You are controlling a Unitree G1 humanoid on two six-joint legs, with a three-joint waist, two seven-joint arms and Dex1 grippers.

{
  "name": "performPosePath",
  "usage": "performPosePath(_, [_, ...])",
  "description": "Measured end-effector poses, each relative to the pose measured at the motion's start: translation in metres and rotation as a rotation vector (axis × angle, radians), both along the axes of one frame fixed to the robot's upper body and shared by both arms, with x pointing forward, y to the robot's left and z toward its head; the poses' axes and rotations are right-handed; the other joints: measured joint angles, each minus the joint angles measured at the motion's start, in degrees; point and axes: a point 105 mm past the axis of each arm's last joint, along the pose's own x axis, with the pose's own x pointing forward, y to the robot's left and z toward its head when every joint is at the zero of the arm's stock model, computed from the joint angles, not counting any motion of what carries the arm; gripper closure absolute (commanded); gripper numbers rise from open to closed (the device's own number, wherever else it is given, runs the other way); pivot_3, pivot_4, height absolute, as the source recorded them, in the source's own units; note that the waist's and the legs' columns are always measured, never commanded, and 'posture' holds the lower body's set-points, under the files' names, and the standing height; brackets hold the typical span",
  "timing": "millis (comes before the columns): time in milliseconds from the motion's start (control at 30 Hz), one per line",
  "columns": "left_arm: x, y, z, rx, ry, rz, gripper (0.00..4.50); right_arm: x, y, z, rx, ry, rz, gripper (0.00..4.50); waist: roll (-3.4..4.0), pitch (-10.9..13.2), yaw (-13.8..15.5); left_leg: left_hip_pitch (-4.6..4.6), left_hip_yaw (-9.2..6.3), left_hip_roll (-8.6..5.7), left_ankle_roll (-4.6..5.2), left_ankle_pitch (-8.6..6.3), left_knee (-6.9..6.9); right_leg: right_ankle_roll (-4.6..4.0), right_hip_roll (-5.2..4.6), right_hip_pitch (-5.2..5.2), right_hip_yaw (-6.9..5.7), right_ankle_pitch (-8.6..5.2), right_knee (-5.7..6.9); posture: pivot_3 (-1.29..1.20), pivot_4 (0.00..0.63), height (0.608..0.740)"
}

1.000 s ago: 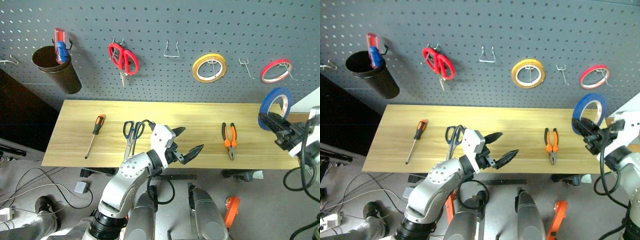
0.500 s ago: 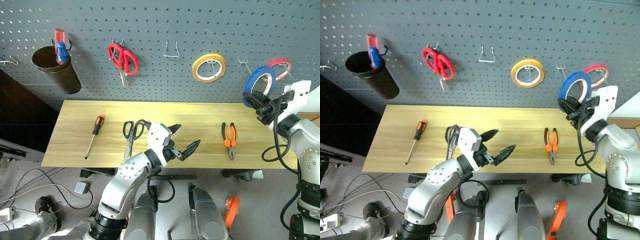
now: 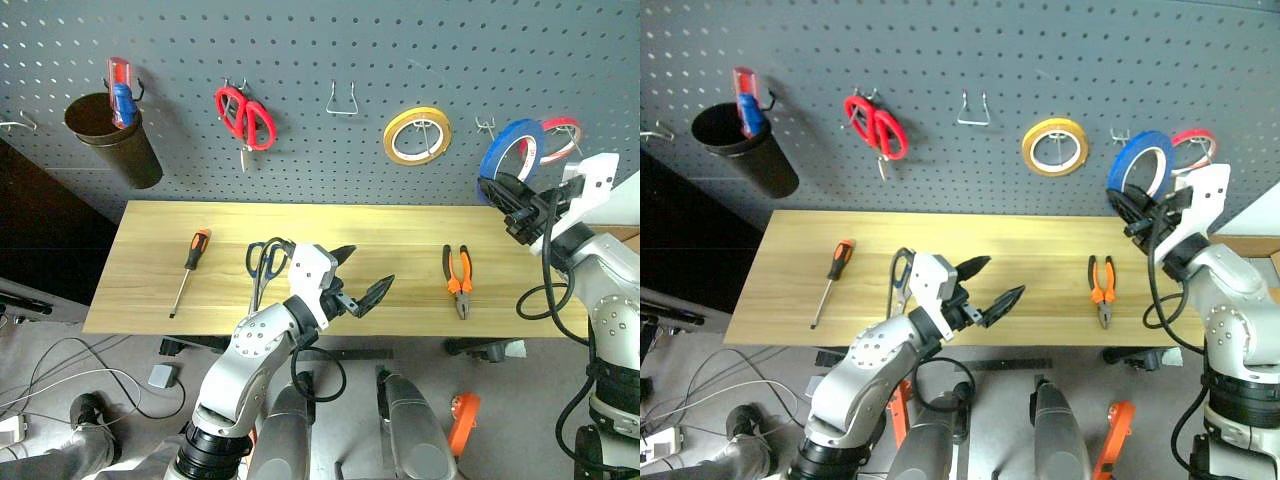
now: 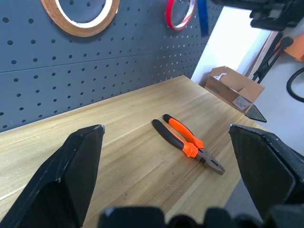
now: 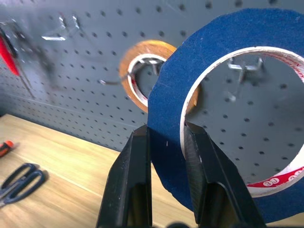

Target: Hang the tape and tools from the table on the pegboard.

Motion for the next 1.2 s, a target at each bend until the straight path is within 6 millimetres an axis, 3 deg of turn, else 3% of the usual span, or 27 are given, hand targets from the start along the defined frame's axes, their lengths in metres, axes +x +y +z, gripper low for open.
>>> performPosePath(133, [0.001,0.0,0.0,0.002,-0.001,0.001,0.0,-0.009,-0.009,-0.008,0.002,0.032,-0.031,4.06,0.0,0.0,0.1,0.0,0.01,0.0,0.0,0.0,0.02,0.0,0.0,0.01,0.0,0.0,0.0,-0.15,0.308,0.74])
performPosePath(267, [0.001,0.0,0.001,0.002,-0.002,0.0,0.0,-0.011,-0.016,-0.002,0.003,0.021,-0.057,4.06,0.0,0.0,-0.1,0.02,0.05,0.02,0.03,0.02,0.05,0.01,0.0,0.01,0.02,0.04,0.01,-0.15,0.308,0.74])
performPosePath(433, [0.003,-0.001,0.002,0.002,-0.008,-0.002,0.0,-0.006,0.0,0.007,-0.005,-0.002,-0.012,4.06,0.01,0.0,-1.1,0.03,0.05,0.03,0.07,0.05,0.04,-0.02,0.01,0.0,0.02,0.06,0.07,-0.14,0.305,0.74])
performPosePath(833, [0.005,0.007,0.002,0.012,-0.01,0.024,0.0,0.003,0.036,-0.003,-0.11,0.015,0.07,4.06,0.02,-0.1,-1.0,0.02,0.03,0.01,0.09,0.06,0.05,-0.01,0.01,0.0,0.01,0.08,0.07,-0.13,0.305,0.74])
performPosePath(967, [0.006,0.007,0.002,0.013,-0.009,0.028,0.0,0.011,0.039,-0.003,-0.144,0.01,0.061,4.06,0.01,-0.1,-1.0,0.02,0.03,0.0,0.09,0.06,0.06,0.0,0.0,0.0,0.02,0.09,0.06,-0.12,0.303,0.74])
performPosePath(1200, [0.007,0.008,0.002,0.013,-0.012,0.045,0.0,0.048,0.042,-0.01,-0.234,0.036,-0.026,4.06,0.02,-0.2,-1.0,0.04,0.05,0.0,0.1,0.09,0.06,-0.06,0.01,-0.01,0.01,0.13,0.09,-0.1,0.3,0.74])
